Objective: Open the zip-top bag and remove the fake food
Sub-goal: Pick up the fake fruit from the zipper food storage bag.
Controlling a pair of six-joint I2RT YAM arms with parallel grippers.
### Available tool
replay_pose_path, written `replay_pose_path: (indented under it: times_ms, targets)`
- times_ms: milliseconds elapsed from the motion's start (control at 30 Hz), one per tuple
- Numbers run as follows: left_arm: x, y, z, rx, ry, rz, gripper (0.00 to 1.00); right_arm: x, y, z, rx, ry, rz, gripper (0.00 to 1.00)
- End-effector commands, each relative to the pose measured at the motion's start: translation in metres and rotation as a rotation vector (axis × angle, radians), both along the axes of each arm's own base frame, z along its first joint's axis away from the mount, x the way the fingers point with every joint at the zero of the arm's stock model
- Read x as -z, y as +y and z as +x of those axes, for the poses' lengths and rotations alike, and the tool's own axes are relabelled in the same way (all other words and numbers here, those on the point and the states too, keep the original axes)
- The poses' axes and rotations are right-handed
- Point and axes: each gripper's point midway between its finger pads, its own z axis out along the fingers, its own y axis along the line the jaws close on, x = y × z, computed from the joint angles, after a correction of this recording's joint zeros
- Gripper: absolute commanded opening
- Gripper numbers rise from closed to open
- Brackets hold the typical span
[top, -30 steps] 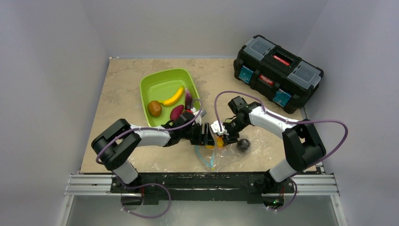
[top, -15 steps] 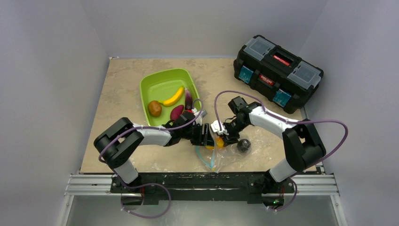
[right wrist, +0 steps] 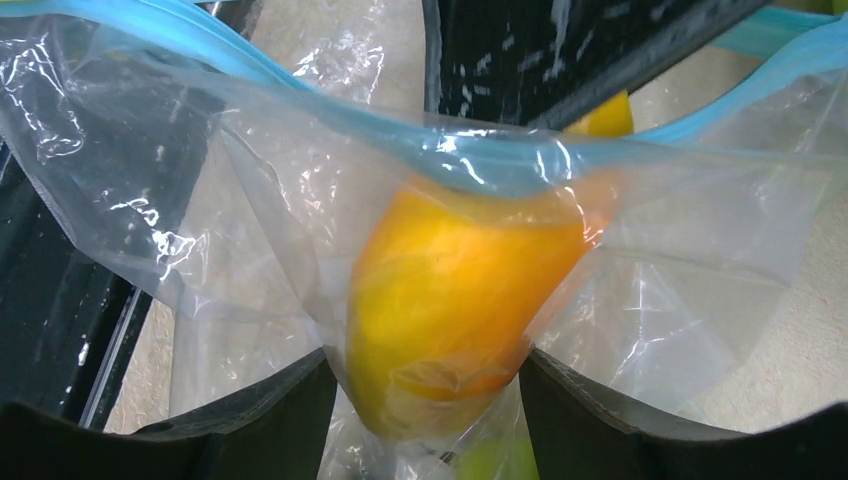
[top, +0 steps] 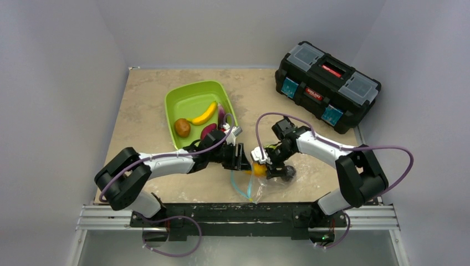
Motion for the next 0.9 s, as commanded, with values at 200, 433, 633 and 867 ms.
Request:
replay_pose_path:
  times_ms: [200,433,633,867]
  targets:
    - [-0.022,0.007,-0.002,0.008,-0.069,-0.014,0.00,-0.008,0.001,0.000,0.015,-0.004,0.039,0.61]
    - [-0.022,0.033,-0.002,0.005,-0.127,0.134,0.00,-0.012,0.003,-0.003,0.006,-0.003,0.065,0.65]
    - [-0.032,0.054,-0.002,0.037,-0.201,0.245,0.00,-0.014,0.003,-0.004,0.001,0.000,0.074,0.66]
    - [-0.042,0.072,-0.001,0.064,-0.270,0.314,0.00,-0.015,0.003,-0.004,0.002,-0.001,0.083,0.66]
